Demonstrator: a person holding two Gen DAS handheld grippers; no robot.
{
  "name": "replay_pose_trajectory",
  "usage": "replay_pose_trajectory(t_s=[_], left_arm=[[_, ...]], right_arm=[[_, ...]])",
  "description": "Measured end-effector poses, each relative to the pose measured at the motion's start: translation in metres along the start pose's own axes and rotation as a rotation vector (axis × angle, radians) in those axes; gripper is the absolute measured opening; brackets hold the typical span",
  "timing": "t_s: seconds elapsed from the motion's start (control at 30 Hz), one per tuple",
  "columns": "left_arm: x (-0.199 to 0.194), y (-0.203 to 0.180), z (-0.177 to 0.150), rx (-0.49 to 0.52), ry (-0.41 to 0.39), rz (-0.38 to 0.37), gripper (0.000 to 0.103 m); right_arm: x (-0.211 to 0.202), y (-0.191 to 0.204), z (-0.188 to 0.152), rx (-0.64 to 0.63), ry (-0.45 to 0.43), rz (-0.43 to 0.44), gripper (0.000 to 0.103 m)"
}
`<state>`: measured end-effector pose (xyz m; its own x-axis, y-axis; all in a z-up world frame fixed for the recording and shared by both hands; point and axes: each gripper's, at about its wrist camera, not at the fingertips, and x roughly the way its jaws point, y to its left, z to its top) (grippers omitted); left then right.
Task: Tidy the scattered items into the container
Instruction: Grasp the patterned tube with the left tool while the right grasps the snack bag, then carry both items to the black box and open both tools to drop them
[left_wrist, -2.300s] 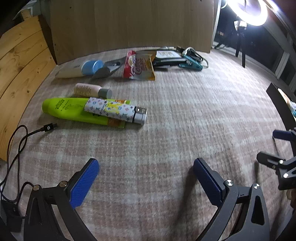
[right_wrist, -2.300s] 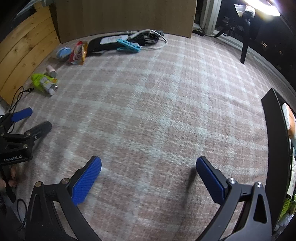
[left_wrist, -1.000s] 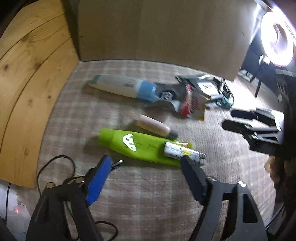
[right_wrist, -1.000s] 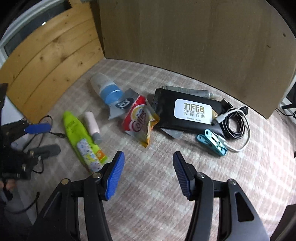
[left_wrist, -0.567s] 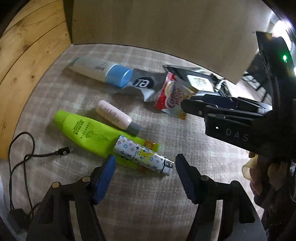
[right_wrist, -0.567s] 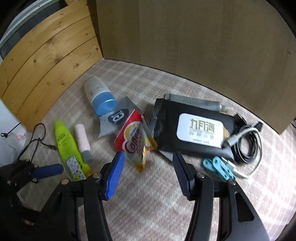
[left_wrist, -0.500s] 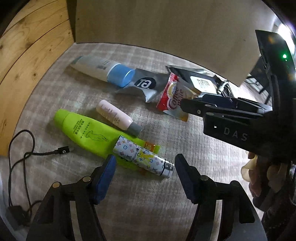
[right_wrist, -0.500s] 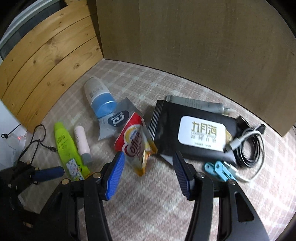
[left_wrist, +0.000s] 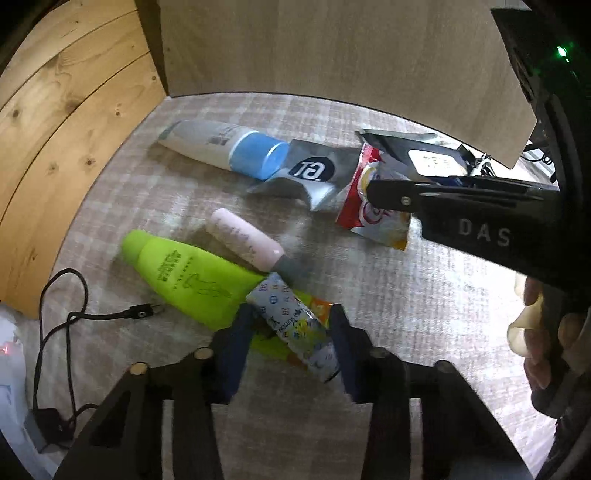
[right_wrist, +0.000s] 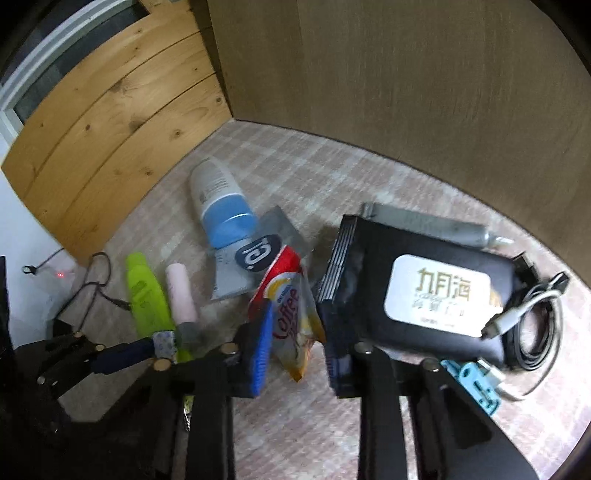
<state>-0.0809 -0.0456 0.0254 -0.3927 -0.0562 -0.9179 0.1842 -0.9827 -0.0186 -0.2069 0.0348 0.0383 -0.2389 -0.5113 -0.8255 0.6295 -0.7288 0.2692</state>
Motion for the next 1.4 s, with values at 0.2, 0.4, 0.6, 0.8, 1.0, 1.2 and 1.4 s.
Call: replay_pose_trajectory(t_s=[0.2,0.4,0.6,0.8,1.0,1.2,1.4], left_arm=[[-0.004,0.015,-0.008,-0.022,-0.009,-0.032,0.02],[-0.003,0.033,-0.019,-0.075,0.015,-0.092,0.01],[-0.008,0.035,-0.029,-0.068,0.015,-0.086,0.01],[-0.02,0.033,-0.034,-0.058,0.011,-0.111,0.01],[-0.048,0.009,-0.034,0.013,-0.021,-0.174,0.01],[-0.07,-0.041,-0.03,0.153,-0.053,-0.256,0.01],[-0.093,-0.104,-0.033,0.325,-0.075,-0.37,0.01]], right_arm=[[-0.001,-0.001,-0.005,0.009,0.009,0.046,0.013],[-0.005,0.0,-0.013,0.021,0.0,0.058,0.012],[-0.024,-0.005,-0.021,0.052,-0.032,0.075,0.012],[-0.054,-0.013,-0.036,0.108,-0.064,0.072,0.012],[-0.102,-0.028,-0.069,0.198,-0.125,0.029,0.012],[-0.168,-0.045,-0.119,0.315,-0.2,-0.101,0.012],[-0.235,-0.065,-0.183,0.47,-0.266,-0.259,0.012]])
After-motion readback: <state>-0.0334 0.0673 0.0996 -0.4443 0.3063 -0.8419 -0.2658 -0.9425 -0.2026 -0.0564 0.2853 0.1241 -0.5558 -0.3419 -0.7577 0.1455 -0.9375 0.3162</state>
